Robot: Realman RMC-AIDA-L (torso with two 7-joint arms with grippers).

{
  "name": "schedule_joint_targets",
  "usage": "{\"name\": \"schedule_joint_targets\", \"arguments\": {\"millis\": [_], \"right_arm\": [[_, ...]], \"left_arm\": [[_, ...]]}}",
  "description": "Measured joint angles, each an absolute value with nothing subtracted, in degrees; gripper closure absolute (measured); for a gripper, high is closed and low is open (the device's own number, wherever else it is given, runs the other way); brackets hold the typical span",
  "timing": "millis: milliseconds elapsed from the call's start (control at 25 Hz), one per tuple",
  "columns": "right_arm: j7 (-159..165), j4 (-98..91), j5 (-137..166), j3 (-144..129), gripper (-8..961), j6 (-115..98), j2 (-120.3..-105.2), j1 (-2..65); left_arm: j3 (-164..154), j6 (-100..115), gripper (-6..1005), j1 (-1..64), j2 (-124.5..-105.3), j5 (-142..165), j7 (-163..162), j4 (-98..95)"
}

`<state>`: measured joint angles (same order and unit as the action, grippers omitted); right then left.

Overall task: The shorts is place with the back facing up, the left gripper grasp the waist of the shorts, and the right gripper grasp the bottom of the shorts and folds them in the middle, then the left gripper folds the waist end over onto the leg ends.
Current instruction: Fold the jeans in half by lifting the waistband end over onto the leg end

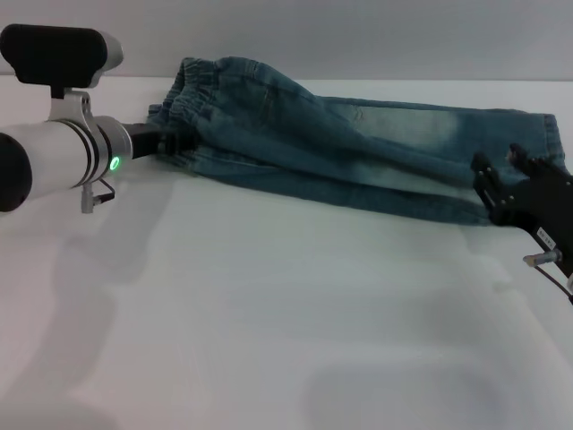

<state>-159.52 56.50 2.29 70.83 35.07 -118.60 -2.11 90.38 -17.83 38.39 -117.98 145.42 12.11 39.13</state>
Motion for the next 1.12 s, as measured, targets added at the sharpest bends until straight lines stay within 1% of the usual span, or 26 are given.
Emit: {"name": "schedule_joint_targets", "arguments": {"millis": [360,560,680,920,1000,1120], "right_arm": [[-159.52,57.07,2.29,70.75,528,35.07,-118.56,-2.03],[-159.52,57.20,2.72,70.75,528,35.06,-118.56,-2.15],[-159.52,57.22,2.95,70.76,528,35.06,-118.56,-2.42],[-159.52,57.22,2.99,70.76,528,35.06,-118.56,-2.77],[-159.52,57.22,3.04,70.76,528,35.06,-118.56,-2.82],[-159.52,57.22,3.44,70.76,528,35.06,-118.56,-2.86]], "left_arm": [[88.02,-16.91,254,38.47,-118.11,145.36,12.14,37.90],[86.62,-14.78,458,38.13,-118.18,145.28,12.14,37.18],[86.46,-14.25,645,38.17,-118.26,145.28,12.09,36.78],[85.90,-14.23,811,37.43,-118.45,145.29,11.63,37.67],[85.32,-14.73,821,35.75,-118.49,145.26,11.54,40.50],[85.10,-14.83,837,35.15,-118.49,145.25,11.52,41.44]]}}
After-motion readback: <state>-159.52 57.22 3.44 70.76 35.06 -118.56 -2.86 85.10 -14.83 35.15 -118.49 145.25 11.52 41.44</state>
